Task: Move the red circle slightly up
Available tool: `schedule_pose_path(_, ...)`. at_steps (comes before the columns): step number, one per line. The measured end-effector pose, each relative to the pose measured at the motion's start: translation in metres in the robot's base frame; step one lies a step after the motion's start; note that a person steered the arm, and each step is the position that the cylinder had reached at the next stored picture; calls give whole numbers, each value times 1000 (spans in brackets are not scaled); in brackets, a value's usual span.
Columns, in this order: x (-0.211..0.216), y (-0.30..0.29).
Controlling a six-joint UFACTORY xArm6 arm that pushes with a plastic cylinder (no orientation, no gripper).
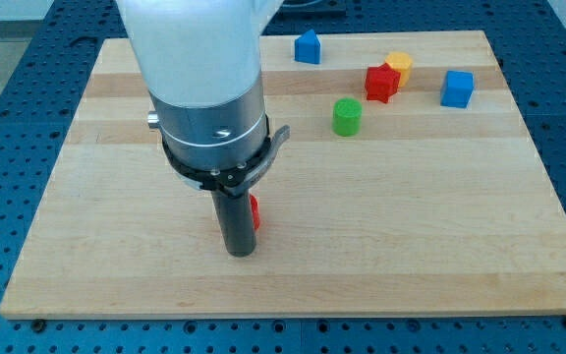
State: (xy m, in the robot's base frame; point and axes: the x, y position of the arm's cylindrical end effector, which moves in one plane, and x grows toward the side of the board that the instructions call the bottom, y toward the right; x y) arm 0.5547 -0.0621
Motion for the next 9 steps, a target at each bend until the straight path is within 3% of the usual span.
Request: schedule_pose_path(9,-29,-9)
